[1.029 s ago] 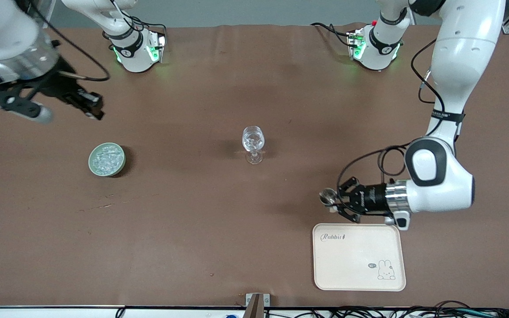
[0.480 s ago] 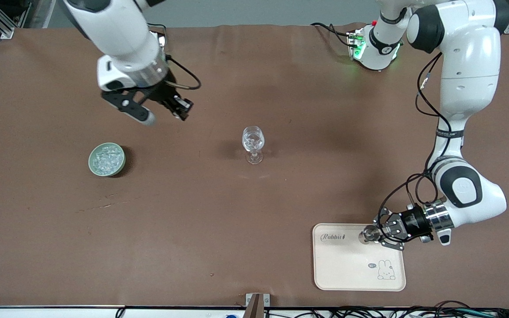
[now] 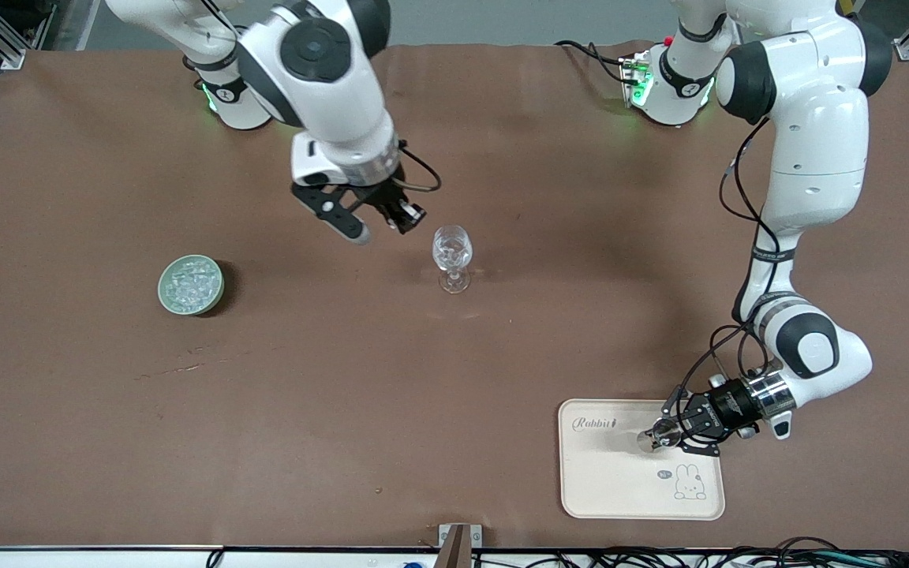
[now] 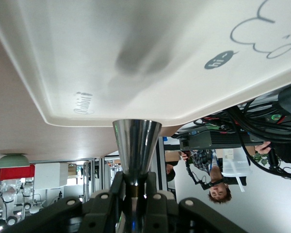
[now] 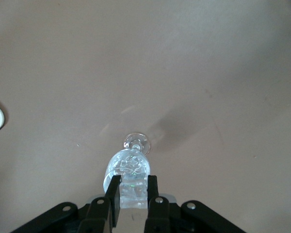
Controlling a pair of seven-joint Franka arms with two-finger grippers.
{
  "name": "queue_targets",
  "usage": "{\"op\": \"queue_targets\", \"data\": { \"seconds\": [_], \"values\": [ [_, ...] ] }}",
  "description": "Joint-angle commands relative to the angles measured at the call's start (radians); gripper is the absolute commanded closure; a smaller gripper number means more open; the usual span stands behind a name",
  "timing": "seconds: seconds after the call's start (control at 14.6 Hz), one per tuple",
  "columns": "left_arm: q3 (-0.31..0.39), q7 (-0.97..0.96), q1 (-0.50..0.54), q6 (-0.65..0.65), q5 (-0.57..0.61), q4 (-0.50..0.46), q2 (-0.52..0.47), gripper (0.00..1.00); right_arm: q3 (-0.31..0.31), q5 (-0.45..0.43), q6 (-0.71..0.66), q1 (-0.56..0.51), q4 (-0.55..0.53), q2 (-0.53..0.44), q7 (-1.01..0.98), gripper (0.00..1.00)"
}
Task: Pour wine and add ice with both arms
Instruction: 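Move the jigger toward the tray while the right gripper brings ice over the glass, then lower the jigger onto the tray while the right gripper drops ice into the glass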
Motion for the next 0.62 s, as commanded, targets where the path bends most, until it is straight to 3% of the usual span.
{"op": "queue_targets", "data": {
  "seconds": [0.0,0.55],
  "values": [
    [0.016,0.015,-0.013,0.027,-0.064,0.052,0.040,0.99,0.005,-0.056,0.044,0.039,0.014,0.062,0.085,0.99],
    [-0.018,-0.047,-0.032,0.184,-0.078,0.137,0.092,0.99,0.015,-0.109,0.084,0.077,0.017,0.149,0.153,0.98]
  ]
}}
